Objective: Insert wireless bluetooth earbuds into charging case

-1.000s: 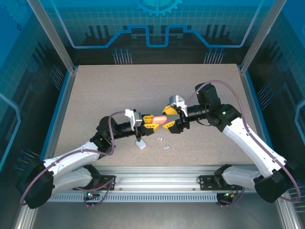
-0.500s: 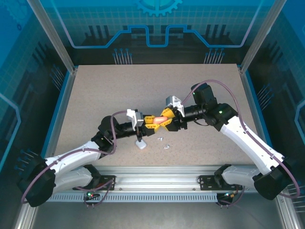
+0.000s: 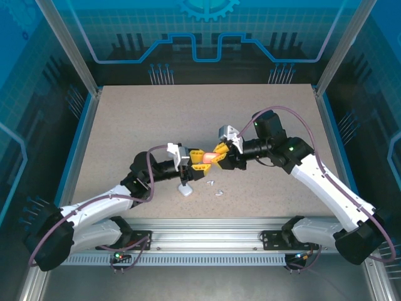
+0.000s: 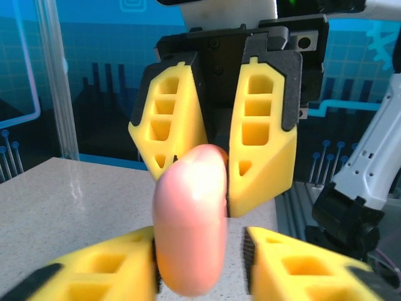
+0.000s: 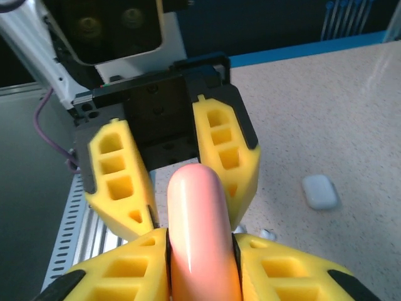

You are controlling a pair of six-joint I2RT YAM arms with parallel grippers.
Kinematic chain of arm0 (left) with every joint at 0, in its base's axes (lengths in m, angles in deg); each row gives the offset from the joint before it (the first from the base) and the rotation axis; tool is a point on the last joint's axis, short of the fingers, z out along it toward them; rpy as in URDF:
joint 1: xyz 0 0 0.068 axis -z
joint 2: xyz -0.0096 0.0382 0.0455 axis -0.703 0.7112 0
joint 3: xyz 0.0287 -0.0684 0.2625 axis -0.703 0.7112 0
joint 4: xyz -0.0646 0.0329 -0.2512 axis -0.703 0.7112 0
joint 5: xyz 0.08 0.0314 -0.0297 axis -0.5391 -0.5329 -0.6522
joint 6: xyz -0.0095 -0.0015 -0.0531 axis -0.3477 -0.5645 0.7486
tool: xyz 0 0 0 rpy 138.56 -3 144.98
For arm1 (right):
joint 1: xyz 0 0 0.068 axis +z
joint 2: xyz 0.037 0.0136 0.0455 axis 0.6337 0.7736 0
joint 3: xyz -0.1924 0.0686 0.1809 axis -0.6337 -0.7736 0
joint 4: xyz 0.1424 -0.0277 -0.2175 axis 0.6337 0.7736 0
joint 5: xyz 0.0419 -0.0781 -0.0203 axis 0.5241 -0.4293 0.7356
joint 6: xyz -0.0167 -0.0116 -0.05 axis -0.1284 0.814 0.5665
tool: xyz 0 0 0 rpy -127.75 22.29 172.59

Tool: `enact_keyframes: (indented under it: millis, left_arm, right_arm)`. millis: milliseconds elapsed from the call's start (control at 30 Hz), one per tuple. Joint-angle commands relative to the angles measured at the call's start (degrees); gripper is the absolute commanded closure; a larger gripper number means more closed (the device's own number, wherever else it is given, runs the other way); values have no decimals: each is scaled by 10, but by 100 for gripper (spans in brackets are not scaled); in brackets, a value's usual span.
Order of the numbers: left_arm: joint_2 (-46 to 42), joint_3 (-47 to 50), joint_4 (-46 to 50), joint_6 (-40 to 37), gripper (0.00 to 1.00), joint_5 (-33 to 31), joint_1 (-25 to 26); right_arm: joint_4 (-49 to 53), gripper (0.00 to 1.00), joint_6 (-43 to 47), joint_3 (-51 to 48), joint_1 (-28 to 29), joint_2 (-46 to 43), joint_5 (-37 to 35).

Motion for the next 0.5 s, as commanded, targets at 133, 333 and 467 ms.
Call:
enact_keyframes:
  millis: [133, 333, 467]
  left_arm:
    - [-39, 26, 13, -40, 33, -63, 2]
    - [-108, 44, 91, -65, 26, -141, 2]
    - [-160, 51, 143, -84, 25, -194, 1]
  right_arm:
    - [5, 72, -71, -36, -36, -13, -99]
    - [34, 72, -100, -39, -63, 38, -175]
    - [79, 73, -104, -7, -75, 124, -220]
